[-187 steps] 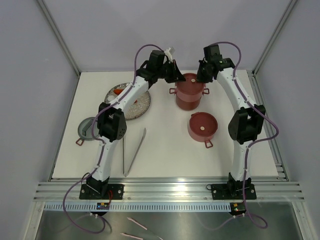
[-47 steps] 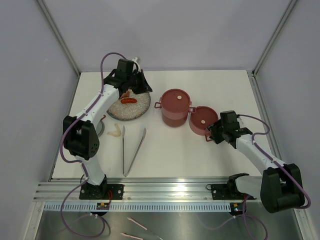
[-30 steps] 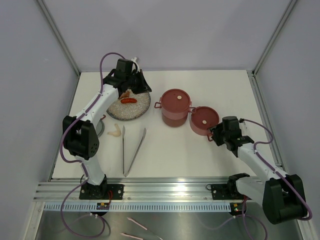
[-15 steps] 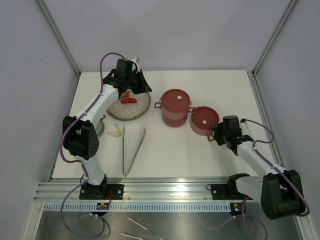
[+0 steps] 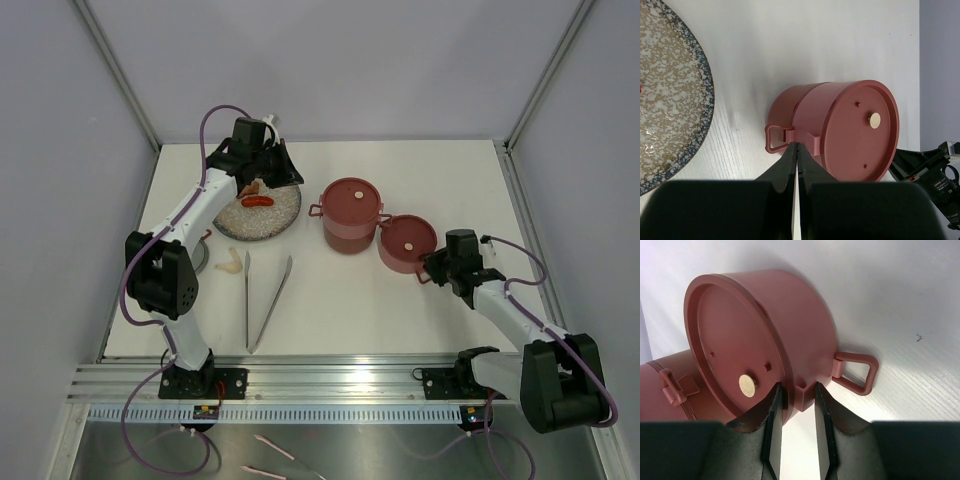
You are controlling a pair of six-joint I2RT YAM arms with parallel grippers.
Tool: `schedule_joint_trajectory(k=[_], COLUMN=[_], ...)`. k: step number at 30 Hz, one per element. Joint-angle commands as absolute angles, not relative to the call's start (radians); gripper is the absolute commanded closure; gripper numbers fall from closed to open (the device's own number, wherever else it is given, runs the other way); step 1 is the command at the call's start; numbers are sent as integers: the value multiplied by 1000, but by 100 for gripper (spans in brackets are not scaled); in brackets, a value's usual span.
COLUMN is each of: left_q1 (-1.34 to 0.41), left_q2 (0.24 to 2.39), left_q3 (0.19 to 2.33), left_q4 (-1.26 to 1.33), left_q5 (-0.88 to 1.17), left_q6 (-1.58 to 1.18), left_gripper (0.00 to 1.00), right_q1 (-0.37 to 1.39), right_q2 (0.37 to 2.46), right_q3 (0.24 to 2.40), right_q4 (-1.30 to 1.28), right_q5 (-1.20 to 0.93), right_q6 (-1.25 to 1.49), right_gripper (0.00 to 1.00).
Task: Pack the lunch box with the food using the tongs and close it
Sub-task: Pick up the packing box from the center of the board.
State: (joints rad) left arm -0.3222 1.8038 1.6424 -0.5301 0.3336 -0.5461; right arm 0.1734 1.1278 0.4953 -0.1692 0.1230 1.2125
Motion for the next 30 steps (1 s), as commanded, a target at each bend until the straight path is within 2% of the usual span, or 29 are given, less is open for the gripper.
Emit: schedule_joint_trajectory(k=[1, 4, 19, 30], left_q1=[-318, -318, -318, -316], left_q2=[1790, 1790, 1795, 1786], left_q3=[1660, 1661, 1661, 1670], left_q4=[-512, -514, -514, -518], left_q5=[357, 357, 356, 356], left_q6=[-523, -523, -522, -522], left_gripper=[100, 100, 100, 100], right_q1=[163, 158, 138, 117], right_q2=[1088, 1071, 1008, 979], right_q3=[508, 523, 656, 657], right_q4=[-172, -193, -380, -362], right_q5=[163, 167, 216, 167], right_q6=[1204, 1187, 1082, 1068], right_gripper=[91, 100, 100, 100])
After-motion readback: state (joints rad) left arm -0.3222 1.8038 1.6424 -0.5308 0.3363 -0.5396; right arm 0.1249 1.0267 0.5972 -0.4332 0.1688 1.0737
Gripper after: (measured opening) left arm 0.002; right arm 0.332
